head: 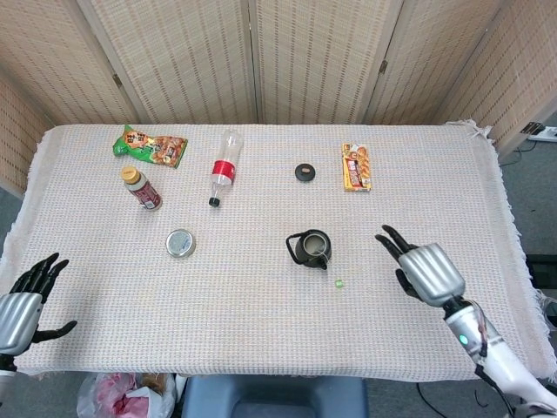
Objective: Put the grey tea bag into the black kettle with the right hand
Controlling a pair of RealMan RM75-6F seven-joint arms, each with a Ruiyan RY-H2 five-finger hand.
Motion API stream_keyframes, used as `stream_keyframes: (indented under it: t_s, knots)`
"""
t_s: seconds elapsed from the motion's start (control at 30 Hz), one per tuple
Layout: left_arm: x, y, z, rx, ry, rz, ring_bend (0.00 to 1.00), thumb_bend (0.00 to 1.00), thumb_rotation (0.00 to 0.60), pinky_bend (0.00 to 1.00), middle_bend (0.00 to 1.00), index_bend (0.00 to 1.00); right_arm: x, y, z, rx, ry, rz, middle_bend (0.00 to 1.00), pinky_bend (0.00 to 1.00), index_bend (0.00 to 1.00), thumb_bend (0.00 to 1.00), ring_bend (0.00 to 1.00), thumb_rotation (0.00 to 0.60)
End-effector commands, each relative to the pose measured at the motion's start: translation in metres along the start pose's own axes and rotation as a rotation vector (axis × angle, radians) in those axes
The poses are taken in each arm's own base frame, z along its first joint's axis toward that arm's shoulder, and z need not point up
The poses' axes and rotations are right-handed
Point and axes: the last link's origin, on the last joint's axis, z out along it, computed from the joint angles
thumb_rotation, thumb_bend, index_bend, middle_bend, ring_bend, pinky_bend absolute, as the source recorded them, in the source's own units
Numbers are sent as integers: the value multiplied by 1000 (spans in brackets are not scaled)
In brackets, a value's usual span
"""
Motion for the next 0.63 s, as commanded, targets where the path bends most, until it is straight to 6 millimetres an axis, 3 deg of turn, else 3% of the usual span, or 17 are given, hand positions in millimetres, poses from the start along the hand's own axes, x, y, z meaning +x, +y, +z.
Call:
stream_keyframes:
  t_s: [0.03, 0.23, 0.33, 0.63]
  knots:
    - [-1, 2, -1, -8, -2, 2, 0, 188, 600, 159, 0, 0, -34, 23, -58, -90, 104, 36, 34, 656, 116, 521, 428, 600]
    - [0, 3, -3, -14, 6, 6, 0, 189, 600, 159, 0, 0, -60, 47, -91, -205, 221, 100, 0, 197, 92, 443, 152, 600]
    - [-1, 4, -3, -17, 8, 11, 0, 188, 600, 159, 0, 0, -67, 58, -100, -247, 251, 126, 0, 43, 74, 435, 68, 600]
    - [-4, 5, -6, -2, 5, 27, 0, 188, 600, 159, 0, 0, -70, 63, -99, -229, 235, 147, 0, 0, 57, 435, 28, 600]
